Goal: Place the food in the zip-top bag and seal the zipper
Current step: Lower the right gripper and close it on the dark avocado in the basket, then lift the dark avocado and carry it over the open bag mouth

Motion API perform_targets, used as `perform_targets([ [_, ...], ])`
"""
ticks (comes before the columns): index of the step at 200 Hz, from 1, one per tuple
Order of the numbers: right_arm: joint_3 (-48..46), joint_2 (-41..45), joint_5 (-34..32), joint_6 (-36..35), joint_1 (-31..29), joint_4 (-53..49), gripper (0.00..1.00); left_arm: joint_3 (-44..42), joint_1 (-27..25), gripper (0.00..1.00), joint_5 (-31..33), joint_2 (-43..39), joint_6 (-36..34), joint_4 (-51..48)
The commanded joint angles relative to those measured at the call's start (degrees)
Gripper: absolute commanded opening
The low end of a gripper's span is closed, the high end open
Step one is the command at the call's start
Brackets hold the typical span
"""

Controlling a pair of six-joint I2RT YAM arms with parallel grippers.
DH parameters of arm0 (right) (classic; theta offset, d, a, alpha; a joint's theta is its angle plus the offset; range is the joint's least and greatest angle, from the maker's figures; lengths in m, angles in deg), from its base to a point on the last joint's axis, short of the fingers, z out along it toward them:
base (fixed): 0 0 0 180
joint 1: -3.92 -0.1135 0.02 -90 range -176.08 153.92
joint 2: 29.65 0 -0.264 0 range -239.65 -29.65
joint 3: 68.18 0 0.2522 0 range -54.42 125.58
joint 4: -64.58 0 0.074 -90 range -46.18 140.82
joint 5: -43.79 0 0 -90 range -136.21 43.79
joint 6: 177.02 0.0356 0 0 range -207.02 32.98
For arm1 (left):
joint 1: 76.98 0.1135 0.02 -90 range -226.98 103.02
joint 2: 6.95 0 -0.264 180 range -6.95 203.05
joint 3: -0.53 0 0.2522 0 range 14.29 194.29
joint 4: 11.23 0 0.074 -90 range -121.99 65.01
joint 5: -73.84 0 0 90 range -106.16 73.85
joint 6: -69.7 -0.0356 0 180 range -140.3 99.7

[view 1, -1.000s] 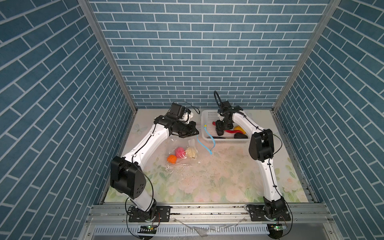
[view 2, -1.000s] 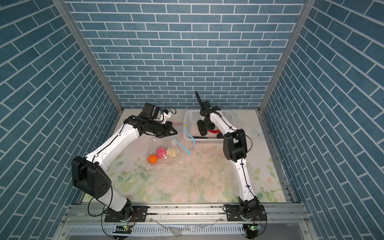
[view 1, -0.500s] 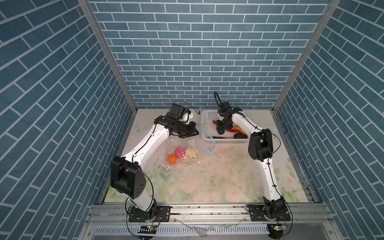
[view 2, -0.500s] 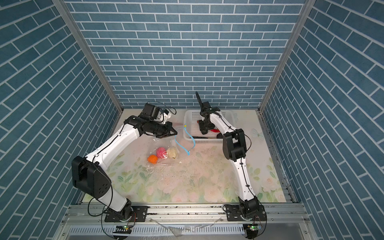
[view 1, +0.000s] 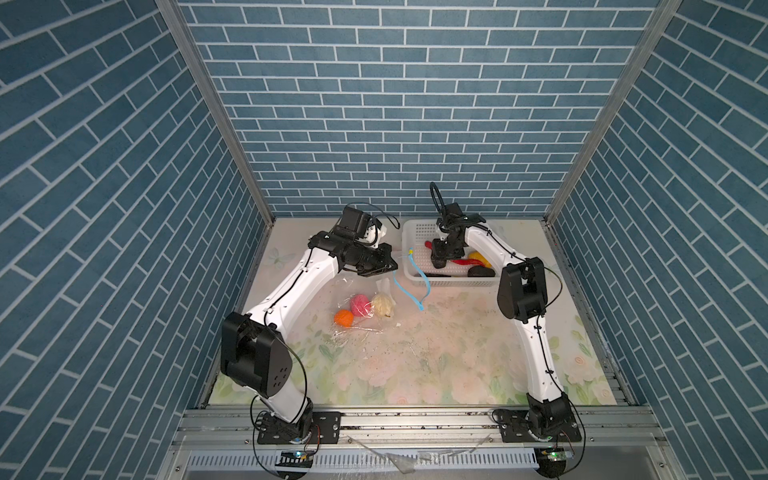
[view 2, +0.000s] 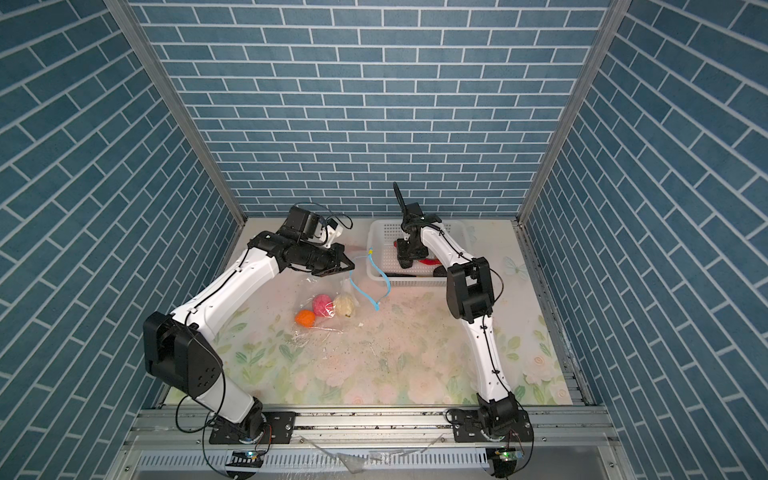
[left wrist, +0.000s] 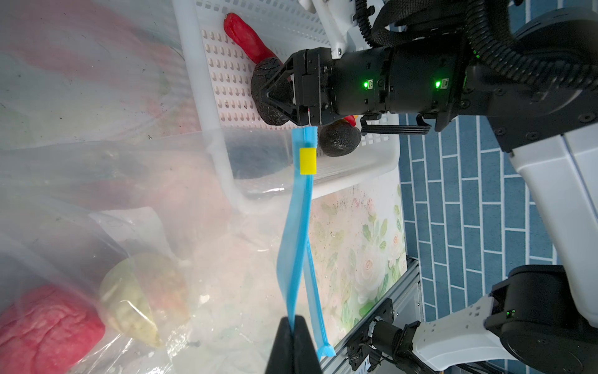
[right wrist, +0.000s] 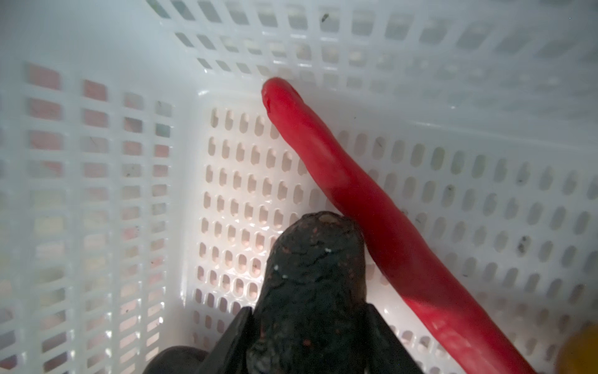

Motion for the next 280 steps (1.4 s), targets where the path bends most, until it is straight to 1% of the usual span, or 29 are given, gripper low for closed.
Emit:
perform_targets([
  [1,-5.2,5.2,3.5,3.9,0.9,3.6,0.45,-0.5,0.0,0.00,-0.2,-0.9,-0.5,0.2],
  [26,-9.9,7.8,5.4,6.1,1.7,7.8,0.44,-1.0,-0.1,0.00,-0.2,-1.1,-0.4,0.5],
  [76,-15.9,12.0,8.3,9.4,3.3,14.7,0.44,-1.2,-0.1,0.00,-0.1,-1.0,-0.4,0.9],
  [91,-17.1,12.1,9.3,10.3,3.7,16.0,0.44,-0.9,-0.1,0.00,-0.1,-0.8,-0.4,0.9],
  [95,-17.5,14.0,9.5,10.6,3.8,16.4,0.44,-0.9,0.0,0.00,-0.1,-0.7,-0.4,0.9],
  [114,-19.9,16.7,10.7,12.1,3.8,18.2,0.44,-0.9,0.0,0.00,-0.2,-0.5,-0.4,1.1],
  [129,-24.5,19.7,11.5,13.9,3.6,22.1,0.43,-1.2,0.0,0.00,0.0,-0.4,-0.3,1.2],
  [184,-36.6,29.3,13.3,16.0,3.6,30.5,0.43,-0.9,-0.1,0.00,-0.1,0.2,0.3,2.1],
  [207,-41.6,34.6,14.1,15.6,3.7,32.4,0.43,-0.6,0.0,0.00,-0.2,0.6,0.3,1.9],
  [237,-50.4,42.8,17.9,14.0,2.9,37.2,0.43,-0.4,0.0,0.00,-0.3,1.1,0.5,2.1],
  [255,-54.9,47.3,19.9,12.2,1.2,39.6,0.42,-0.3,0.0,0.00,-0.4,1.4,0.8,2.4],
  [280,-57.9,51.1,19.2,8.4,-2.9,39.6,0.42,0.1,0.0,0.00,-0.7,1.4,1.0,2.6],
])
